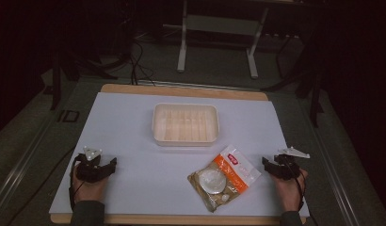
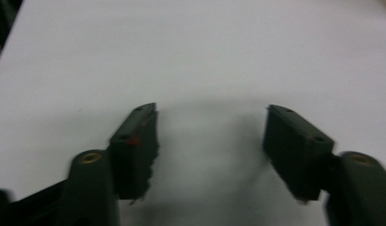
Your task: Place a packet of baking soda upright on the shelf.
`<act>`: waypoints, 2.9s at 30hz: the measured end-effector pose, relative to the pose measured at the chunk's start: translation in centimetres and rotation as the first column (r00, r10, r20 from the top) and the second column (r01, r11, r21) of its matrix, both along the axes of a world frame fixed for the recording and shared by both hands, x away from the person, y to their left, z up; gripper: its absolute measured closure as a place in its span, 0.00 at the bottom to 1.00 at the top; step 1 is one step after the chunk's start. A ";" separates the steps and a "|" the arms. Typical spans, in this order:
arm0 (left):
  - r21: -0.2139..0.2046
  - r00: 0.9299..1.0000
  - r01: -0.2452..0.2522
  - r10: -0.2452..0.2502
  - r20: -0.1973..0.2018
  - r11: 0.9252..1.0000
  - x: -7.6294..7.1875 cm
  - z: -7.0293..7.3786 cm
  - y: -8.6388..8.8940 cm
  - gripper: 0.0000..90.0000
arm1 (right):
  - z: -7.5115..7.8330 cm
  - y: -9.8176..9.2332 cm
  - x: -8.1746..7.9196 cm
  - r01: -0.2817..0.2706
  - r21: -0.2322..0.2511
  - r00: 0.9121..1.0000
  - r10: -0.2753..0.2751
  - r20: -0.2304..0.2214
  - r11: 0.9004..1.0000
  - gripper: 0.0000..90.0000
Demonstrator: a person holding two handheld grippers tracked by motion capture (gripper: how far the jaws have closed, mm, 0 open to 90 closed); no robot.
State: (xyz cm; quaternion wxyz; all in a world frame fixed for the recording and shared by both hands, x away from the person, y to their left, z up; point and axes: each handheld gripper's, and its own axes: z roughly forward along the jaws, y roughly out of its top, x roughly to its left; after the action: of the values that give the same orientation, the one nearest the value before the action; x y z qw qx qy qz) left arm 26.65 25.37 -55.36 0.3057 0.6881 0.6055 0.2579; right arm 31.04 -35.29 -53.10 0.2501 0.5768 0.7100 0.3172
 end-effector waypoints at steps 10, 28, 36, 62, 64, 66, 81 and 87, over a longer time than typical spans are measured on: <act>-0.012 0.995 0.070 -0.069 0.074 0.997 -0.4 0.3 -0.2 0.48 | 2.2 -0.8 -0.9 -0.035 0.159 0.997 0.024 0.067 0.987 0.44; 0.053 0.994 0.065 -0.069 0.080 0.997 -0.4 0.2 -0.9 0.47 | 1.2 4.4 -0.4 -0.325 0.185 0.944 0.330 0.002 0.928 0.24; 0.063 0.994 0.074 -0.079 0.078 0.995 -0.4 0.2 -1.1 0.46 | 0.4 4.8 -0.4 -0.366 0.217 0.925 0.380 -0.025 0.905 0.23; 0.085 0.993 0.085 -0.091 0.070 0.993 -0.3 0.1 -1.4 0.45 | -1.2 5.3 0.0 -0.465 0.417 0.823 0.555 -0.122 0.781 0.67; 0.087 0.993 0.085 -0.091 0.069 0.993 -0.3 0.1 -1.4 0.45 | -1.3 5.5 0.1 -0.469 0.425 0.812 0.567 -0.136 0.774 0.71; 0.087 0.993 0.085 -0.091 0.070 0.993 -0.3 0.2 -1.4 0.45 | -1.5 5.9 0.1 -0.479 0.422 0.800 0.580 -0.151 0.770 0.78; 0.081 0.993 0.081 -0.087 0.075 0.993 -0.4 0.2 -1.3 0.45 | 0.0 6.4 -0.5 -0.504 0.409 0.805 0.585 -0.096 0.761 1.00; 0.080 0.993 0.080 -0.086 0.079 0.994 -0.4 0.2 -1.3 0.45 | 1.0 6.7 -0.9 -0.515 0.398 0.809 0.584 -0.067 0.759 1.00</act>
State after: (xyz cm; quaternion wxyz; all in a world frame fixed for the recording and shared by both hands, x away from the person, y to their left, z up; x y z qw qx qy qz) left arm 26.25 24.05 -55.18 0.3140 0.7127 0.5528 0.2963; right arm 30.12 -28.58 -52.11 -0.0325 0.4051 0.7974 0.4461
